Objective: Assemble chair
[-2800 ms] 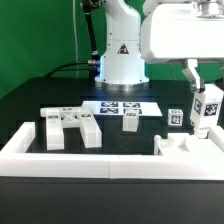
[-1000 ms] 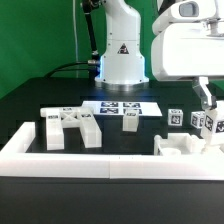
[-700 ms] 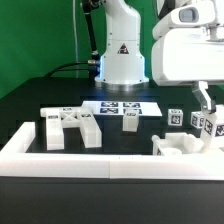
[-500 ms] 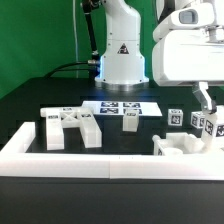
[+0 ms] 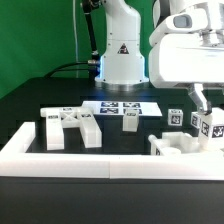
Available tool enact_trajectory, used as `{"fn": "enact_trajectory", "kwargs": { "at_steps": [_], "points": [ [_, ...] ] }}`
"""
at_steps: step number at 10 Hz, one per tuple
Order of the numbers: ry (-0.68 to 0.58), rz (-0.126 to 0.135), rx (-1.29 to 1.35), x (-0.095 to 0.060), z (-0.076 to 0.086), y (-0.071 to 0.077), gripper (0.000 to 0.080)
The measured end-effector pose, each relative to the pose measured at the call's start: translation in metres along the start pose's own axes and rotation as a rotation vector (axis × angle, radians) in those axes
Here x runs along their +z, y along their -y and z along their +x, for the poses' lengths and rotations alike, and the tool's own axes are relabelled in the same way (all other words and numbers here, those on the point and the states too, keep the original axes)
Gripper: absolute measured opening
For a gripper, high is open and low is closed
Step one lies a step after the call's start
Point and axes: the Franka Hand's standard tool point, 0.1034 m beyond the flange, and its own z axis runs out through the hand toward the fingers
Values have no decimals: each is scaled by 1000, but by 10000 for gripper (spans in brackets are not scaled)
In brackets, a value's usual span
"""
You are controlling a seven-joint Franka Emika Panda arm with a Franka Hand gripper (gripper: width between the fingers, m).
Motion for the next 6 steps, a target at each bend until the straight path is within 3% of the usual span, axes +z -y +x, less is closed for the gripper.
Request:
{"fn": "enact_trajectory", "kwargs": {
  "at_steps": [3, 4, 6],
  "points": [
    [-13, -2, -1, 0, 1, 1, 288],
    [-7, -1, -1, 1, -1, 1, 366],
    [-5, 0, -1, 1, -1, 1, 602]
  ]
}}
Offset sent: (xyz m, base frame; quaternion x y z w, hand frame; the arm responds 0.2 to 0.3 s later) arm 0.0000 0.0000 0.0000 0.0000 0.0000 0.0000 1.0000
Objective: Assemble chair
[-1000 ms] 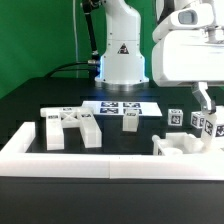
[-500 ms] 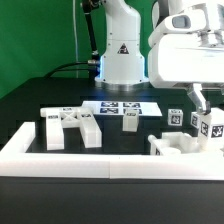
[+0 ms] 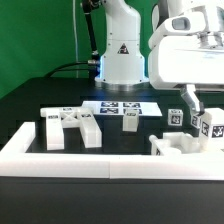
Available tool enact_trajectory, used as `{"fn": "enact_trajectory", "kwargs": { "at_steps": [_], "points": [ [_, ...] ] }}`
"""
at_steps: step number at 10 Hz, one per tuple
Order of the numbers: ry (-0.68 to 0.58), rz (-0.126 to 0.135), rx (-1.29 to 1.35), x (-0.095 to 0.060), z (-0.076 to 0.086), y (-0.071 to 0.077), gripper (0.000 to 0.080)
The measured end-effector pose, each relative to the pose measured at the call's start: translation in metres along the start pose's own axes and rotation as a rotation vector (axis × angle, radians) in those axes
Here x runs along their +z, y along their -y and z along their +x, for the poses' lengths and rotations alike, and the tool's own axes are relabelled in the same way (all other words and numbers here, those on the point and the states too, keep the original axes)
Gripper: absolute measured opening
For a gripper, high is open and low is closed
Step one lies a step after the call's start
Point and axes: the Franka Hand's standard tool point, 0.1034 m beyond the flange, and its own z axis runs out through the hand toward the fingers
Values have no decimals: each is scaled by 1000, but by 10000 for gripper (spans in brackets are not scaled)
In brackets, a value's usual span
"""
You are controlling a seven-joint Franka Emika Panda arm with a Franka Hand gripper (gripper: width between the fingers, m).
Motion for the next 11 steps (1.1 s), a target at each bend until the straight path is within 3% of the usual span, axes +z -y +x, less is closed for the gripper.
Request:
{"fn": "enact_trajectory", "kwargs": {
  "at_steps": [3, 7, 10, 11],
  "points": [
    [12, 1, -7, -1, 0, -2, 647],
    [15, -5, -14, -5, 3, -10, 648],
    [85, 16, -10, 1, 0, -9, 648],
    [179, 47, -1, 4, -4, -3, 648]
  ]
}}
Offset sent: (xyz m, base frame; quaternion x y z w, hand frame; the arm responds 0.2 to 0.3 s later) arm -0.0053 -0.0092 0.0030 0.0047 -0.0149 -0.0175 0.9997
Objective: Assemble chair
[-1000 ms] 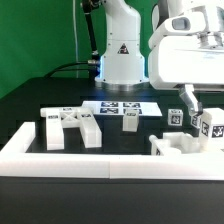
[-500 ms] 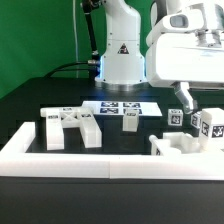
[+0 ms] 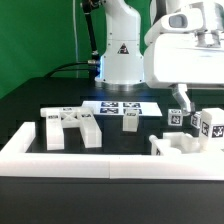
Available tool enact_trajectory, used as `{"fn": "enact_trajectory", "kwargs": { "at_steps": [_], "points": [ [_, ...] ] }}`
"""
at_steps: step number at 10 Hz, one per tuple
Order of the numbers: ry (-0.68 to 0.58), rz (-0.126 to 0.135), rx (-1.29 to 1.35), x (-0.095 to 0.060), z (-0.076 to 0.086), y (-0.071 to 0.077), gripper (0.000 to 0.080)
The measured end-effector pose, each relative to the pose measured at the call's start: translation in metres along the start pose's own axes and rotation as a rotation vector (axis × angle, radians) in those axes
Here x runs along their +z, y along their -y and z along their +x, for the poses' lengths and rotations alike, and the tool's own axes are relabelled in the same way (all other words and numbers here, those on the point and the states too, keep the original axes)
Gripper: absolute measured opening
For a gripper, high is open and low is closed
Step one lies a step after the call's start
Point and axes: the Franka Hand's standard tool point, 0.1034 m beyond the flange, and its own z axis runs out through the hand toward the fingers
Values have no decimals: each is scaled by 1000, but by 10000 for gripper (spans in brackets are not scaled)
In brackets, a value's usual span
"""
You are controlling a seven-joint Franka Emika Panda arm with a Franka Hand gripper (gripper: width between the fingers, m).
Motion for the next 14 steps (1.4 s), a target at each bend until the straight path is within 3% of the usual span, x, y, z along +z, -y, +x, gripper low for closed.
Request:
{"fn": "enact_trajectory", "kwargs": {
  "at_steps": [2, 5, 7, 12, 13, 14],
  "points": [
    [106, 35, 6, 0, 7, 5, 648],
    [316, 94, 18, 0, 3, 12, 648],
    [298, 87, 24, 1, 5, 4, 648],
    [288, 82, 25, 3, 5, 2, 648],
    [288, 82, 26, 3, 5, 2, 548],
    [288, 82, 26, 3, 5, 2, 370]
  ]
}}
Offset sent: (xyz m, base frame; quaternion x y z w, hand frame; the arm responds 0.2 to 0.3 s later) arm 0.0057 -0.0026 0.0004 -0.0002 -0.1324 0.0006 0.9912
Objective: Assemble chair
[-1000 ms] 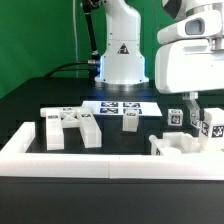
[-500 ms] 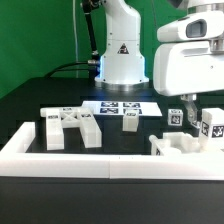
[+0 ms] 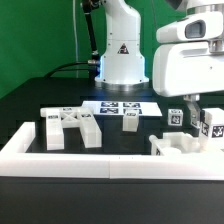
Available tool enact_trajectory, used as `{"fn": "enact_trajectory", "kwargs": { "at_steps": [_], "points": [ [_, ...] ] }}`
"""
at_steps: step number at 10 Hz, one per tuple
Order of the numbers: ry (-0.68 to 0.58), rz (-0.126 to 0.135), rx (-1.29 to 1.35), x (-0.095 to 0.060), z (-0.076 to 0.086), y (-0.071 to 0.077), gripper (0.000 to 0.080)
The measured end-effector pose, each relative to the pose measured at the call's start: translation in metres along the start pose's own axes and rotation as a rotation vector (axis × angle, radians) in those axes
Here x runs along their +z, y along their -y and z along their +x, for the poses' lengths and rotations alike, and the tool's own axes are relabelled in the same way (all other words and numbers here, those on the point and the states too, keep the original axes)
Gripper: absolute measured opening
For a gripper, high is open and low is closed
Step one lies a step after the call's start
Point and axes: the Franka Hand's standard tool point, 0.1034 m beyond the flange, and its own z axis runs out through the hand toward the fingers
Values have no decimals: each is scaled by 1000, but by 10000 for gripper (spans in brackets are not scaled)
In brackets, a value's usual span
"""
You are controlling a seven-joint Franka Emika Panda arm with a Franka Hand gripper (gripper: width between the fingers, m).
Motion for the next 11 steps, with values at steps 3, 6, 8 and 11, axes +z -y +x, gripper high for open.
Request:
{"fn": "enact_trajectory", "kwargs": {
  "at_steps": [3, 6, 8, 11],
  "points": [
    [0, 0, 2, 0, 0, 0, 287],
    [-3, 6, 128, 0, 0, -2, 288],
    [-22, 14, 343, 0, 1, 1, 288],
    [-61, 26, 617, 1, 6, 6, 288]
  ]
}}
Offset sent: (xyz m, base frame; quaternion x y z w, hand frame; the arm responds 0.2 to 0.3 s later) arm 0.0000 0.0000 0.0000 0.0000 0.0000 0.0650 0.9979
